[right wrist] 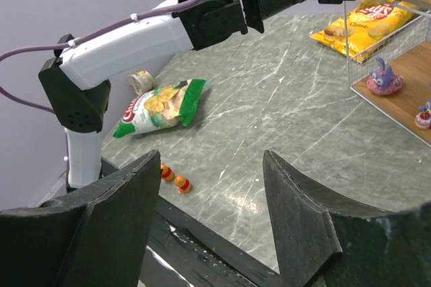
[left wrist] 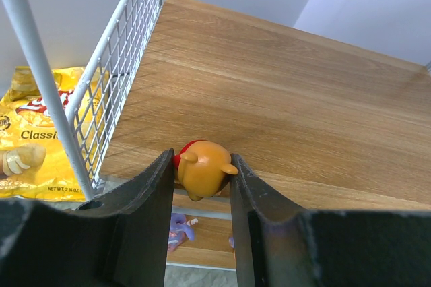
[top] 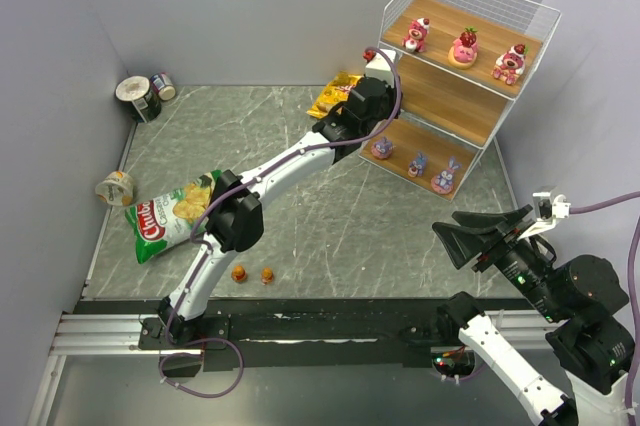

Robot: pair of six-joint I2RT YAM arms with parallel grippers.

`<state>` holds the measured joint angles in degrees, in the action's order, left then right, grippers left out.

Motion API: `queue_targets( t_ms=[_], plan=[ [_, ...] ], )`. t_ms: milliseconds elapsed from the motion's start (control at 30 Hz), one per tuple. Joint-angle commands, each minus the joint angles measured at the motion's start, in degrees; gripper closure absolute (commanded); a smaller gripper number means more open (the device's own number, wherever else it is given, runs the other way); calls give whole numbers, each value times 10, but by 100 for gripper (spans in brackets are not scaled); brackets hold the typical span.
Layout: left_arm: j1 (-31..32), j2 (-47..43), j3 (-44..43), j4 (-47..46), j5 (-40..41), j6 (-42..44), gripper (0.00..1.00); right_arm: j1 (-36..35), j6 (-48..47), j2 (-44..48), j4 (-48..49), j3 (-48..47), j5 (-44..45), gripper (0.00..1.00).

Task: Place and organize the plastic toys onto the shelf

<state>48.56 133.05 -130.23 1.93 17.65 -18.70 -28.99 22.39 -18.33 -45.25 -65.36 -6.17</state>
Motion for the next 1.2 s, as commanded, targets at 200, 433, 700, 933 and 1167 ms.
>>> queue_targets(
  t_ms=[200,433,700,933,1167],
  plan=[
    [0,-14,-6,53,13,-10,75,-2,-7,7,12,8,6,31],
    [0,-17,5,63,19,-5,74,-2,-2,7,16,17,3,31],
    [4,-56,54,43,32,2,75,-2,0,2,19,20,3,30],
    [8,-32,36,45,38,18,70,-1,3,4,19,25,3,31],
    [9,-22,30,31,41,21,56,-1,0,4,17,24,8,30]
  ],
)
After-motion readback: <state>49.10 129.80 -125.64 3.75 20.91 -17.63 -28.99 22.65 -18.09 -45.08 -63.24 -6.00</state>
